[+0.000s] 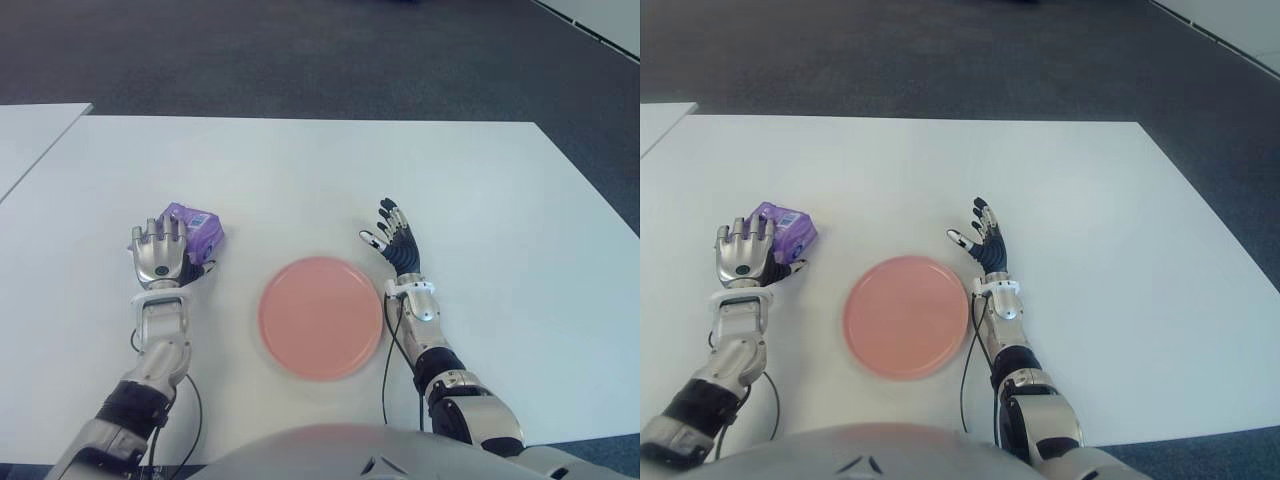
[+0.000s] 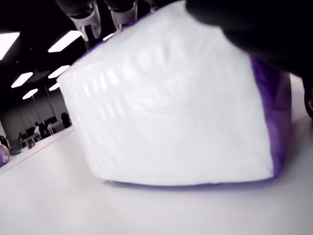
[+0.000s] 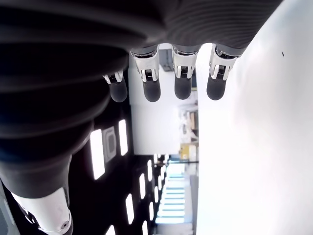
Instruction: Put the tissue paper into the plate.
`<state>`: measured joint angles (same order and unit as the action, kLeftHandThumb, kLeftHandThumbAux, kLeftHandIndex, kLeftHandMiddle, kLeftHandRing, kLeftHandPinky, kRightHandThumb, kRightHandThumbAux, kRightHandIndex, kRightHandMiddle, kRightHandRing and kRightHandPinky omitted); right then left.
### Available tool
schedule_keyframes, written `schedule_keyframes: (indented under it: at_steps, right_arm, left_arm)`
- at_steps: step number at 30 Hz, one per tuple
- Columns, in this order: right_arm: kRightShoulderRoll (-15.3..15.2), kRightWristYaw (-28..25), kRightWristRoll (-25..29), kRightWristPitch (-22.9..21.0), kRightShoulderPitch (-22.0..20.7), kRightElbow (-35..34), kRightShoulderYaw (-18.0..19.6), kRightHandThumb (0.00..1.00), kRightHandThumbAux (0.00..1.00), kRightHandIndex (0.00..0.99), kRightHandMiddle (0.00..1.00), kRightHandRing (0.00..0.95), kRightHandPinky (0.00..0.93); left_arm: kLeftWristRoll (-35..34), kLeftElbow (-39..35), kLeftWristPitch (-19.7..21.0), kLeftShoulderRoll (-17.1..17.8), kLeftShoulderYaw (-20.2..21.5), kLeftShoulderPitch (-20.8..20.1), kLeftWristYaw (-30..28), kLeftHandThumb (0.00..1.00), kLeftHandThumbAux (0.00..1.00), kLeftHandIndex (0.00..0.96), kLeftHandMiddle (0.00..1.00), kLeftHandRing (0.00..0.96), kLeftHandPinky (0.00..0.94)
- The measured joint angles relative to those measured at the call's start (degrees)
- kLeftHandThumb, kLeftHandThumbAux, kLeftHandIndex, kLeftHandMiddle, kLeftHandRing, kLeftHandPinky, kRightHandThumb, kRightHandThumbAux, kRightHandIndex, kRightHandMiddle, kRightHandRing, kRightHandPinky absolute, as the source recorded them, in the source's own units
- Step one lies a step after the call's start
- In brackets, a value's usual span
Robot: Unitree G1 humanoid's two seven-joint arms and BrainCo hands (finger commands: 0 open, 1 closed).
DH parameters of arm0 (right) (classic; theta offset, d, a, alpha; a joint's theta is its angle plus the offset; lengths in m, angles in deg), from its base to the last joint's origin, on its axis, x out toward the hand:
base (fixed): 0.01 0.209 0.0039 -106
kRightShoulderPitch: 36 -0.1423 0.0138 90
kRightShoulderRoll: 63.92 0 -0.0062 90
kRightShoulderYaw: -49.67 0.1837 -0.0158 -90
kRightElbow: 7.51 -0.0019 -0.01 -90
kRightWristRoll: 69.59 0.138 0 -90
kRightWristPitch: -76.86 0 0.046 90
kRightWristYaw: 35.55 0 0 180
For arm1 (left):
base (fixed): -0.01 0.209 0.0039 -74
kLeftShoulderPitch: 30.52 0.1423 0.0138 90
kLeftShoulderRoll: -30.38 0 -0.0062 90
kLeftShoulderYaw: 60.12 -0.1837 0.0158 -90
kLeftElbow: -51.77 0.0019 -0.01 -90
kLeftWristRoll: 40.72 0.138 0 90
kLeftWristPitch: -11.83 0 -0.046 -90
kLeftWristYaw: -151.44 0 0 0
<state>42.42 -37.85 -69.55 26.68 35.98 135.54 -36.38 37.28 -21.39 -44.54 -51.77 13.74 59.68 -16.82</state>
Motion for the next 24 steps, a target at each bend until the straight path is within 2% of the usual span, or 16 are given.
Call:
schedule_keyframes:
  at_steps: [7,13,24]
  right_arm:
    - [-0.28,-1.18,0.24,-0.05,0.32,-0.14,0.15,0.000,0.701,0.000,0.000,0.000,0.000]
    - [-0.48,-1.70,0.35,-0.23,0.68,-0.69,0.52,0.000,0.692,0.000,0.000,0.000,0.000]
    - [-0.60,-1.60,0.35,-0.75,1.91,-2.71,1.24,0.000,0.720,0.000,0.000,0.000,0.000]
  left_arm:
    - [-3.54,6.84,0.44,-3.72,-0.63,-2.64,9.25,0.091,0.375,0.000,0.000,0.000,0.000]
    - [-4.27,7.50,2.60,-4.99,-2.50,-3.67,9.76,0.075,0.397,0.000,0.000,0.000,0.000]
    - [-4.58,7.43,4.06,-4.76,-4.75,-3.72,10.32,0.069,0.383,0.000,0.000,0.000,0.000]
